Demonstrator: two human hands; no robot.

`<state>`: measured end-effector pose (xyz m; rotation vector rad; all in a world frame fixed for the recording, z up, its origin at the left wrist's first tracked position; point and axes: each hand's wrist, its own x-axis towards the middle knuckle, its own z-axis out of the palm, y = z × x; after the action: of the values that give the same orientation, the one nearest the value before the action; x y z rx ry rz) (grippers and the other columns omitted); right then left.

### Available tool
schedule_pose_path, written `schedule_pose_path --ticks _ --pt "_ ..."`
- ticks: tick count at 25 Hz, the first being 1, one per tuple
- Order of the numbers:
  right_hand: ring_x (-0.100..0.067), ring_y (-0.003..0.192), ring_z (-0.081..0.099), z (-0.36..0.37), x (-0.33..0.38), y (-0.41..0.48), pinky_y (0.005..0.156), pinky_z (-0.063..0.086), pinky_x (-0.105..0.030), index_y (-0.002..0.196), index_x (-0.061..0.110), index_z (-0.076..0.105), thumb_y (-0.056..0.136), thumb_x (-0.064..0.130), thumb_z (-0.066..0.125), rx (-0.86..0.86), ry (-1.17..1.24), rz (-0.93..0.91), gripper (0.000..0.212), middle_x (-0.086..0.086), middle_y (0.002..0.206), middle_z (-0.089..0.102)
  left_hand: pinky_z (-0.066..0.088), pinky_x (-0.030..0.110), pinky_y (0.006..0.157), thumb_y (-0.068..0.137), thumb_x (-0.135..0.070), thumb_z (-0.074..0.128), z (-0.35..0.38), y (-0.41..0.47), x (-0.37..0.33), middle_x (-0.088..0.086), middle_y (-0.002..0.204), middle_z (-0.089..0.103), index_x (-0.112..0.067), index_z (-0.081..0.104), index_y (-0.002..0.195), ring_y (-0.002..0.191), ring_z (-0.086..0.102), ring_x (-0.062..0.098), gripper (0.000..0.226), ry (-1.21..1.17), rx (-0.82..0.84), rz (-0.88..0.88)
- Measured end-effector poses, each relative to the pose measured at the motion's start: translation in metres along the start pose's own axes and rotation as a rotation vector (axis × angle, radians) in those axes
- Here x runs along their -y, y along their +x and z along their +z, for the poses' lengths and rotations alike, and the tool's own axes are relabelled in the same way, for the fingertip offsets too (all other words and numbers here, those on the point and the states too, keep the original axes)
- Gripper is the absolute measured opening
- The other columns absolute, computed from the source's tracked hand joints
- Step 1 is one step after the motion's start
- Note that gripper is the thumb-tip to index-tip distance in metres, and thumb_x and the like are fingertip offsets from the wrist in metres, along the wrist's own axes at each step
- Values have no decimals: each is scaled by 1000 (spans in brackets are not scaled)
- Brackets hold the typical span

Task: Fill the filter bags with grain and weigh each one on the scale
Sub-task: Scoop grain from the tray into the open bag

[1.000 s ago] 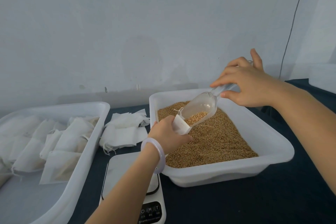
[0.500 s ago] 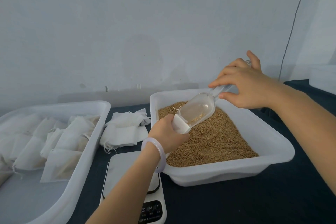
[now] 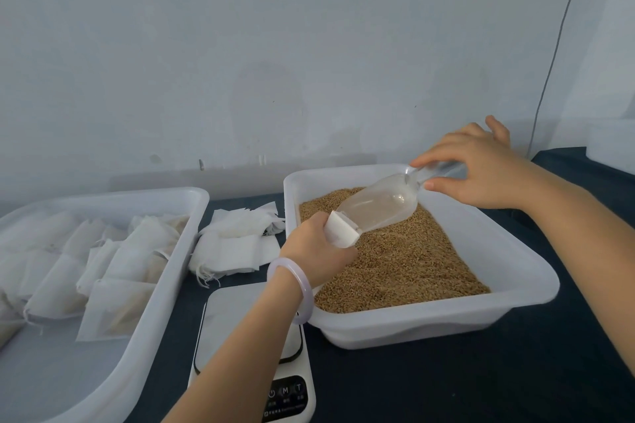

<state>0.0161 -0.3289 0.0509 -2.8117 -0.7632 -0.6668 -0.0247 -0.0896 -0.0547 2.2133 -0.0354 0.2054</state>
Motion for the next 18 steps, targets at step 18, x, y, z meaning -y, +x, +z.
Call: schedule_pose_path --ticks 18 --pt "-21 115 40 103 2 -2 106 11 -53 113 45 60 92 38 52 135 -326 295 23 8 106 56 54 33 69 74 -27 72 -1 -4 0 -4 85 61 -30 48 91 78 61 14 30 -63 -89 16"
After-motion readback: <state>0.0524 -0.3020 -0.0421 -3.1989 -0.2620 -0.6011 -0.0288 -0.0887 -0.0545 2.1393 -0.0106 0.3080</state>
